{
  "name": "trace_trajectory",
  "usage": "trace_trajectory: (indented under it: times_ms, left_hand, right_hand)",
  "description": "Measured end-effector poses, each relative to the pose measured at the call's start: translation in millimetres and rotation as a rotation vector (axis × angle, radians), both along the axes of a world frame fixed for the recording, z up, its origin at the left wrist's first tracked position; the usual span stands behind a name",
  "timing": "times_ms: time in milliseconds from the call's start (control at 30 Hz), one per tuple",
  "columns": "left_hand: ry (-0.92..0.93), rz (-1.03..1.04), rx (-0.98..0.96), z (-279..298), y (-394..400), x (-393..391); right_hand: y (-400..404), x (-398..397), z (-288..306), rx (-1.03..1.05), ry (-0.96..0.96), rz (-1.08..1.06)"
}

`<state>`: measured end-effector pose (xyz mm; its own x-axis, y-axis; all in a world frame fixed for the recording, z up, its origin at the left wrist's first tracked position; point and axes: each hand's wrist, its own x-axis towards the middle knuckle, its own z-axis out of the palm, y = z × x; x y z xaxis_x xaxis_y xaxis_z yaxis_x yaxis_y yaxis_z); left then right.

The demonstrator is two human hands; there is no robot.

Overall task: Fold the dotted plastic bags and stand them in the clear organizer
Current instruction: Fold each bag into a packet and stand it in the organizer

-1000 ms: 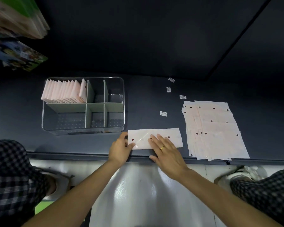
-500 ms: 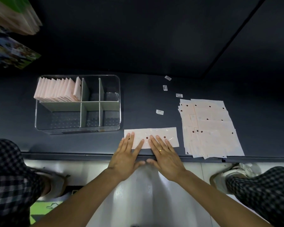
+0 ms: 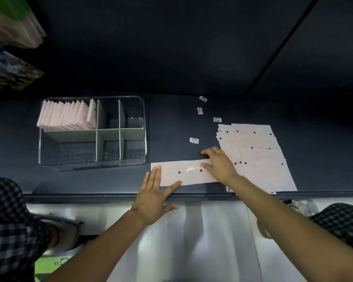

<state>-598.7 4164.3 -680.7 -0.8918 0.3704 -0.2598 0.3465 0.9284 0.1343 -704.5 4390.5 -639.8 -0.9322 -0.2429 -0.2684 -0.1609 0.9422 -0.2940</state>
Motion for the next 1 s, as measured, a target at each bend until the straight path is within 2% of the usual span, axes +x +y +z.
trace_trajectory:
  times_ms: [133, 367, 500, 633, 667, 733, 800, 833, 933, 1000]
  left_hand:
    - [-0.009, 0.013, -0.019, 5, 0, -4]
    - [0.153, -0.091, 0.036, 19, 2, -10]
    - [0.248, -0.208, 0.076, 15, 3, 0]
    - [0.341, -0.246, 0.144, 7, 4, 4]
    - [0.358, -0.245, 0.135, 6, 5, 4]
    - [0.38, -0.235, 0.12, 4, 5, 4]
    - [0.384, -0.214, 0.12, 3, 5, 4]
    - [0.381, -0.2, 0.13, 3, 6, 4]
    - [0.383, -0.14, 0.192, 4, 8, 5]
    - [0.368, -0.069, 0.249, 6, 10, 7]
  right_hand:
    - [0, -12, 1, 0.01, -0.157, -0.027]
    - [2, 29, 9, 0.136, -0.392, -0.029]
    - [-9, 72, 5, 0.083, -0.5, -0.101]
    - [-17, 94, 1, -0.095, -0.61, -0.22]
    - [-16, 96, 2, -0.112, -0.573, -0.233]
    - [-9, 95, 3, -0.041, -0.324, -0.189]
    - [2, 95, 5, -0.012, -0.025, -0.021]
    - [8, 94, 3, -0.035, 0.042, 0.111]
    - [16, 95, -6, -0.068, -0.056, 0.457]
    - [11, 100, -15, -0.067, -0.056, 0.463]
